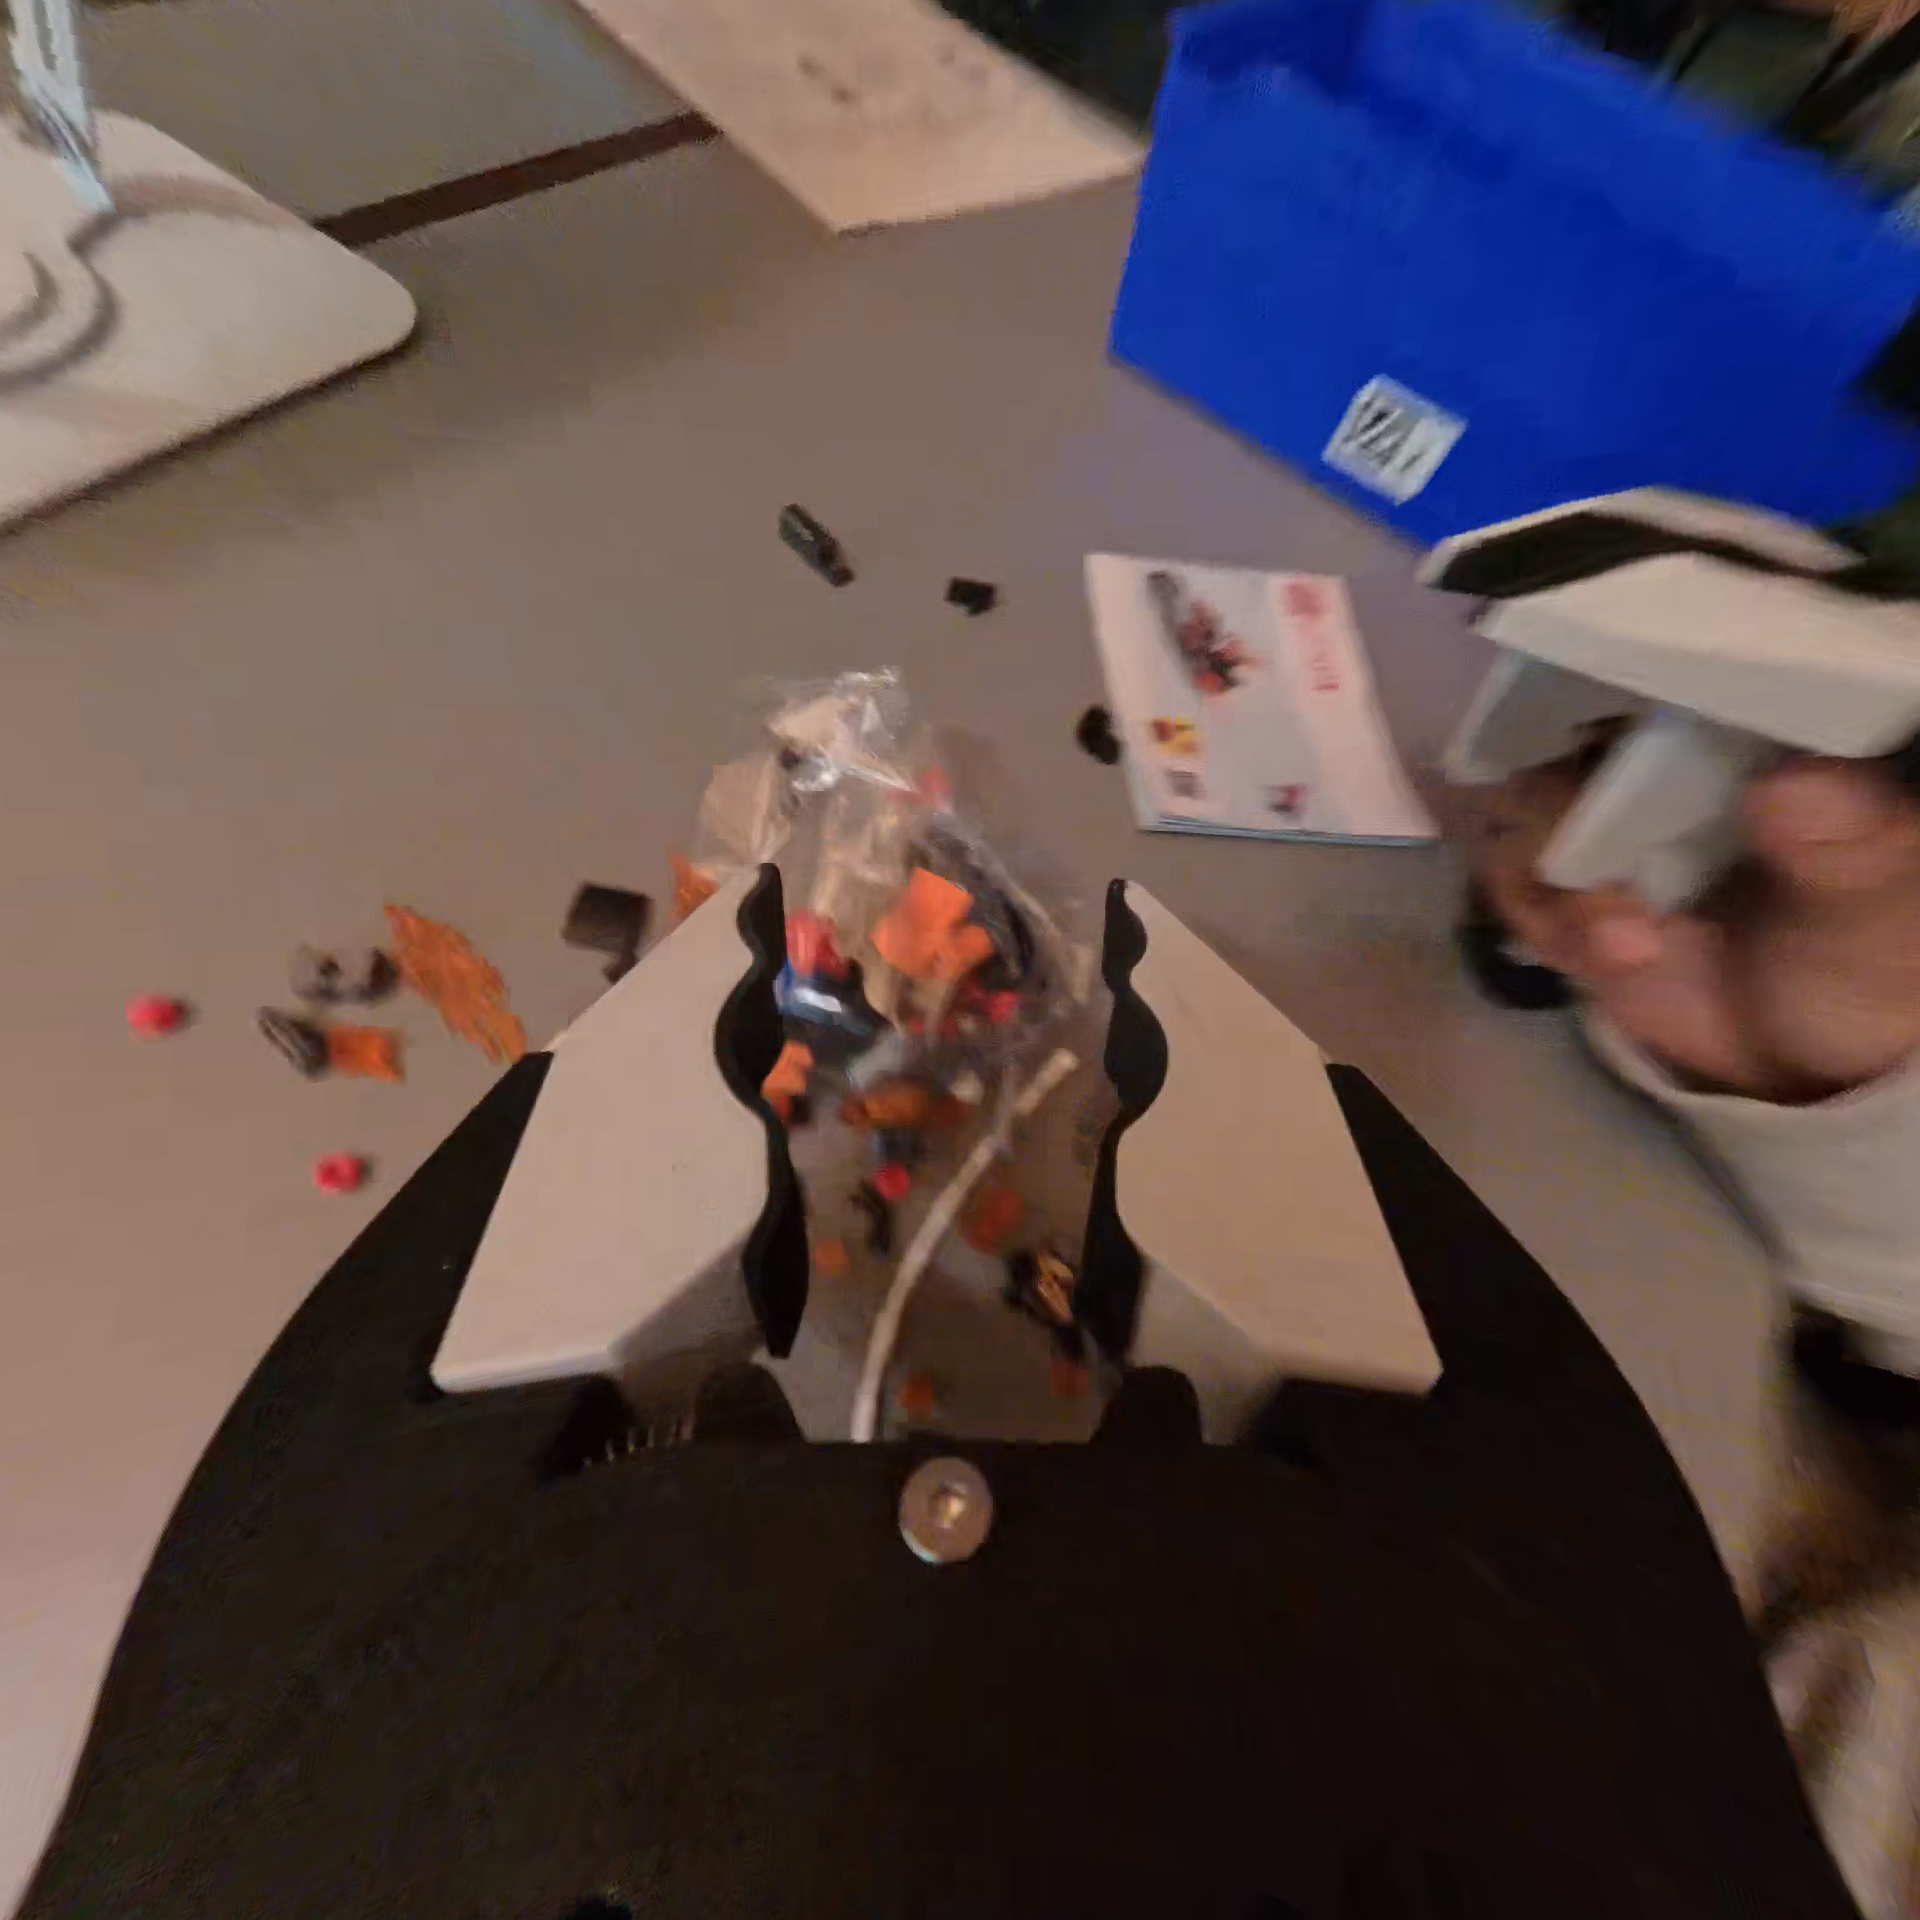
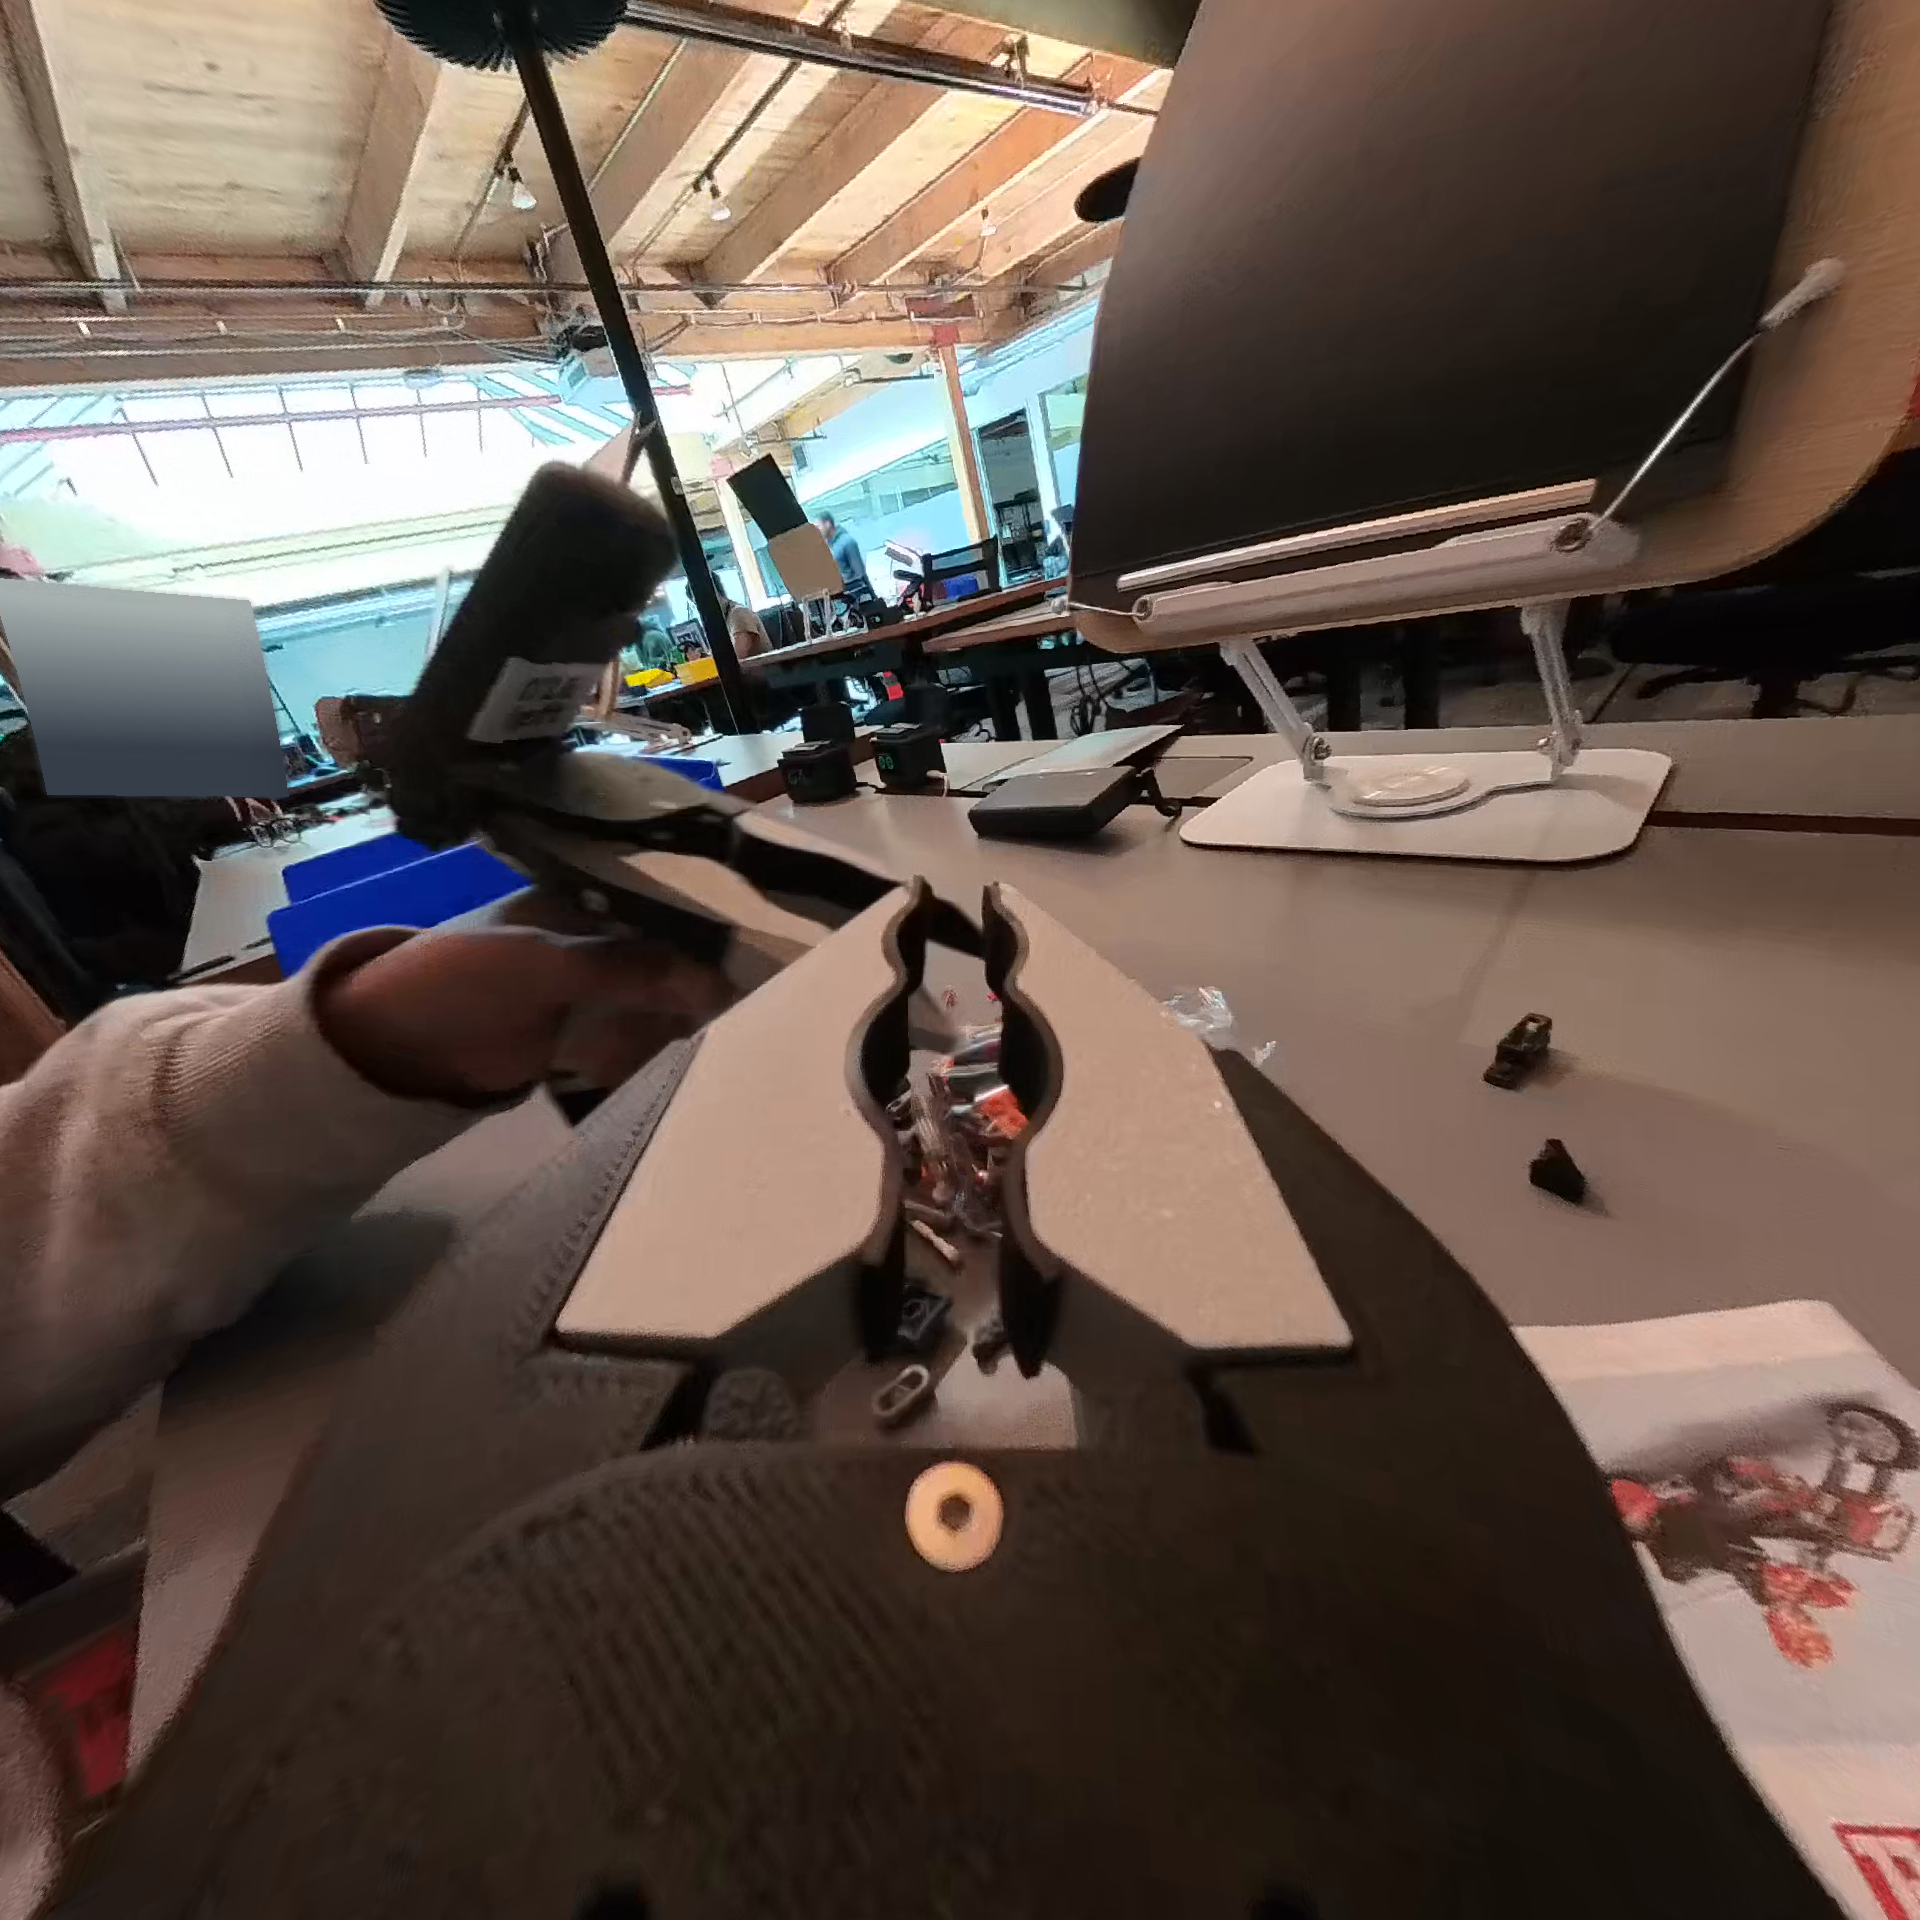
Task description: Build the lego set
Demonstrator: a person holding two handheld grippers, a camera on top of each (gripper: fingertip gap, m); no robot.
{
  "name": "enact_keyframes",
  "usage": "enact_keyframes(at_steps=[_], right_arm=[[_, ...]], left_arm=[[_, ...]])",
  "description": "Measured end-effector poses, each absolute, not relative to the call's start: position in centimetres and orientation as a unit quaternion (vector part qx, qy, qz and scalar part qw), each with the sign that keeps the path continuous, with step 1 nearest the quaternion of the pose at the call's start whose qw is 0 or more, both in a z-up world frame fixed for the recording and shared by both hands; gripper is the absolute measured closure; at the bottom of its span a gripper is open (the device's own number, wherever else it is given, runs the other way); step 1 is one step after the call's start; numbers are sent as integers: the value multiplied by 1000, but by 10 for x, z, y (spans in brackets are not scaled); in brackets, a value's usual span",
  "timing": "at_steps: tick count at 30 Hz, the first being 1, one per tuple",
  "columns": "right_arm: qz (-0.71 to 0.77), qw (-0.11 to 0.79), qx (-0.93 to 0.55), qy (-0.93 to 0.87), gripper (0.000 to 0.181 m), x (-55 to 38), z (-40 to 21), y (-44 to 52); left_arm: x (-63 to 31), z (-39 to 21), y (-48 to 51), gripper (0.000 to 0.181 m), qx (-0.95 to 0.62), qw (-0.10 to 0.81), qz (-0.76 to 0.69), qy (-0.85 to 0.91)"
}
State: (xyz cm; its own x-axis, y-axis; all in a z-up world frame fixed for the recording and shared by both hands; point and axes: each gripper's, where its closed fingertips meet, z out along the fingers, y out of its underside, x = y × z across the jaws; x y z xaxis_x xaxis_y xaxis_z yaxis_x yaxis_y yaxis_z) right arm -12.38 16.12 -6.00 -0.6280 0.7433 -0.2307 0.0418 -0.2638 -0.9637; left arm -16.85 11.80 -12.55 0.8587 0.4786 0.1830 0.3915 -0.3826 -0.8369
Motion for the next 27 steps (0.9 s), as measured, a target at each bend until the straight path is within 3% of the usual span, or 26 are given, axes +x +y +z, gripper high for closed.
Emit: enact_keyframes(at_steps=[3, 6, 9, 17, 19, 23, 27], right_arm=[[703, 243, -364, -561, 170, -126, -66, 166], [697, 240, -370, -565, 170, -127, -70, 170], [705, 229, -372, -559, 169, -126, -69, 170], [695, 225, -367, -576, 164, -126, -74, 162], [702, 215, -356, -578, 155, -126, -71, 156], [775, 142, -320, -526, 115, -123, -33, 139], [732, 72, -344, -583, 105, -143, -35, 117]], left_arm=[[-195, -150, 144, 115, -869, 417, 108, -243], [-206, -167, 152, 142, -887, 373, 109, -251], [-205, -151, 149, 160, -869, 415, 95, -252], [-174, -77, 121, 164, -766, 619, 42, -167], [-160, -69, 114, 164, -751, 645, 57, -127], [-142, -67, 103, 164, -749, 648, 119, -69], [-127, -68, 100, 164, -742, 657, 128, -32]])
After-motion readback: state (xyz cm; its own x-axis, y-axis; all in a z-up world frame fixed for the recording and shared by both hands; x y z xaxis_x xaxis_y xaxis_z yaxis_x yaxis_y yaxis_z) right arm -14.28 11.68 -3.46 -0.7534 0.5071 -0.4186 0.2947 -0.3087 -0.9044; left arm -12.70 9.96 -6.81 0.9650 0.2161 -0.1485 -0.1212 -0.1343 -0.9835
